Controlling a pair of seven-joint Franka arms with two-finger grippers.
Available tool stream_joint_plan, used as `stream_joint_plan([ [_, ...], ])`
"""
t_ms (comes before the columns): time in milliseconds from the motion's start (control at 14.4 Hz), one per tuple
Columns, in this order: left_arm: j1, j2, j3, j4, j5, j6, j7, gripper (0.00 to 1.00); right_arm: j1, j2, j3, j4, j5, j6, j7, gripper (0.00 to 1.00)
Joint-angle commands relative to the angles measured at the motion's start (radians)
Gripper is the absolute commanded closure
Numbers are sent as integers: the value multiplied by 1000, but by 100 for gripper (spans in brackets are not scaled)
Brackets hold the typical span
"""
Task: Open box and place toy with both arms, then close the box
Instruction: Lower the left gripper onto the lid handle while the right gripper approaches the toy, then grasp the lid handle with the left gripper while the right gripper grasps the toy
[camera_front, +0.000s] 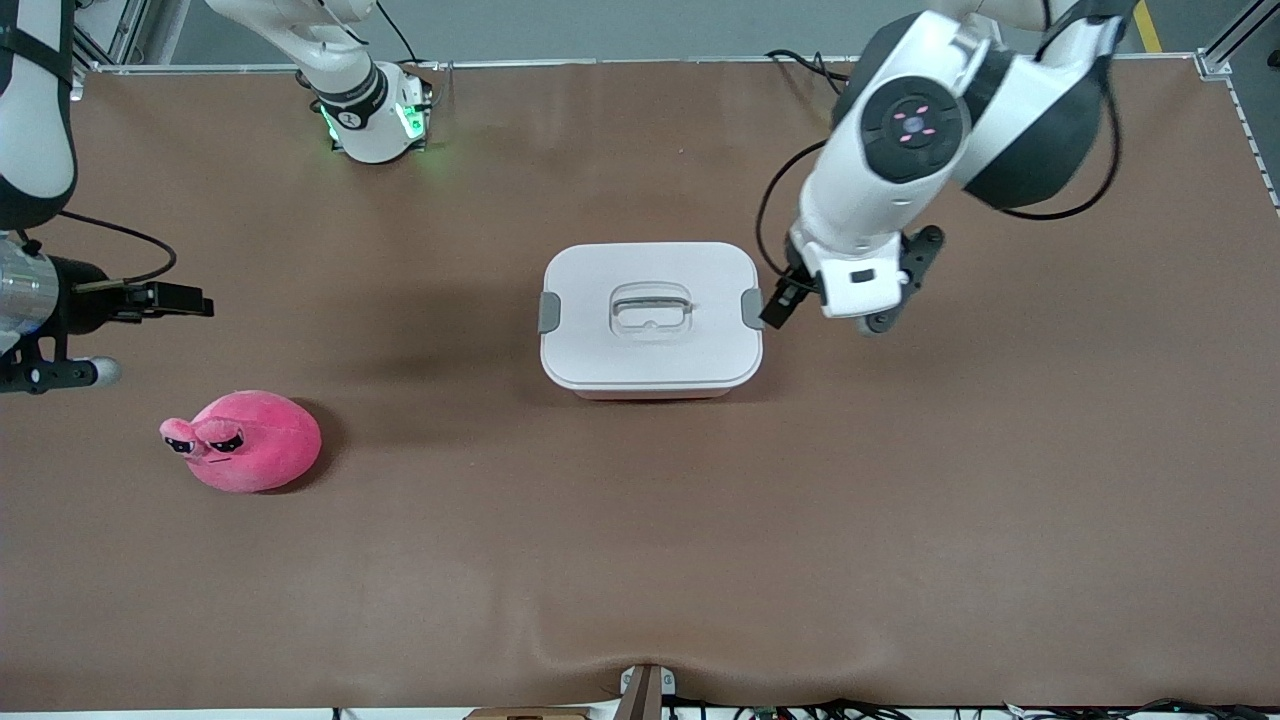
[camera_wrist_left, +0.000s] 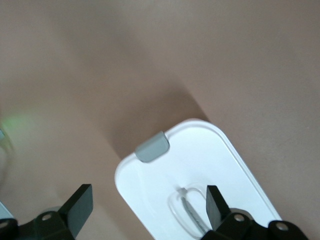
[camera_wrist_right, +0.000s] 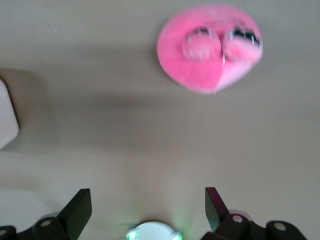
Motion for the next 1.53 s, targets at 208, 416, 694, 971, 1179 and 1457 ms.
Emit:
stream_joint_plan([
  [208, -110, 81, 8, 0, -18, 97, -336, 0, 3, -2, 11, -54, -45, 135, -232, 0],
  [416, -142, 115, 8, 1, -18, 130, -482, 0, -5, -19, 12, -151, -49, 257, -361, 0],
  [694, -182, 153, 6, 0, -20, 198, -631, 0, -16, -28, 11, -197, -49, 348, -562, 0],
  [971, -206, 187, 6, -5, -20, 253, -722, 0, -25, -25, 12, -244, -49, 468, -828, 0],
  [1179, -223, 202, 5, -23, -20, 299, -779, 0, -42, -11, 14, -261, -33, 549, -1046, 0],
  [1457, -230, 192, 5, -74, -20, 332, -791, 0, -42, 23, 15, -263, -17, 558, -1162, 0],
])
